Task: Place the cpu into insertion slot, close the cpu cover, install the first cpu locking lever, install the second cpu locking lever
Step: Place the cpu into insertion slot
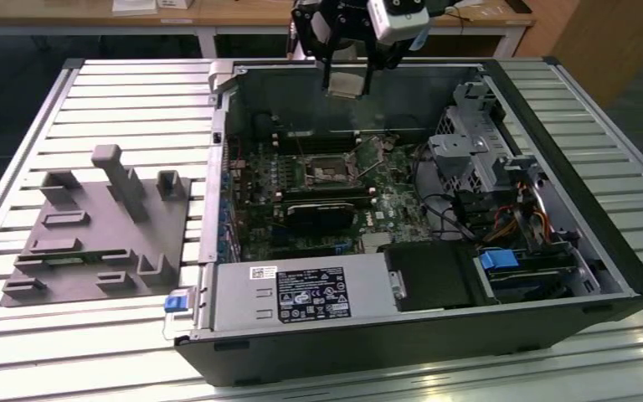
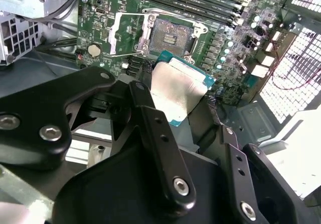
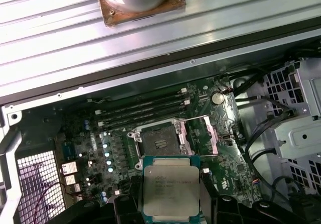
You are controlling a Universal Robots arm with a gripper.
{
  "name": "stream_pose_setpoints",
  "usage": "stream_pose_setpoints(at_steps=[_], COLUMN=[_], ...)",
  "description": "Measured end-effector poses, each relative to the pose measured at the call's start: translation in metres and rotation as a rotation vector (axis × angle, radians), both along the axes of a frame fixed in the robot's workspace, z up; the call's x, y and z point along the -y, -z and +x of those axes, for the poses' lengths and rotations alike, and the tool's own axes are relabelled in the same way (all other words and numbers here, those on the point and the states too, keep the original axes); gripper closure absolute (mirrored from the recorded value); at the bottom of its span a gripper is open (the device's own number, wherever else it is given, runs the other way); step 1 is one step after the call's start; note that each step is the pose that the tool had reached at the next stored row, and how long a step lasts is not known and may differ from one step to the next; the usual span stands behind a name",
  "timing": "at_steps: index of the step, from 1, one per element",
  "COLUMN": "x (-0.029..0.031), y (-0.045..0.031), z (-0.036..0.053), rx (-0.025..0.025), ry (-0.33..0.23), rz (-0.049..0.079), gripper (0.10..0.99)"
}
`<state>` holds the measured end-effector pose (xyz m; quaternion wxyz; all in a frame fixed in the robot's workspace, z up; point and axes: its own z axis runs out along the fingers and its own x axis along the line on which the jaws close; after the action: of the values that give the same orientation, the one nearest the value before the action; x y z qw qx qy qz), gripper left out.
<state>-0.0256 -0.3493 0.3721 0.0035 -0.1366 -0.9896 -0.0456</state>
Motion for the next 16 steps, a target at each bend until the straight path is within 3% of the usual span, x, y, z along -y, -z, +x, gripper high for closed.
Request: stream_pose_setpoints(at_steps=[16], x=[0.0000], y=[0.0003], z=[0.0000], rx=[0.0000], ry=[0.077], rz=[0.000], gripper=[0.549])
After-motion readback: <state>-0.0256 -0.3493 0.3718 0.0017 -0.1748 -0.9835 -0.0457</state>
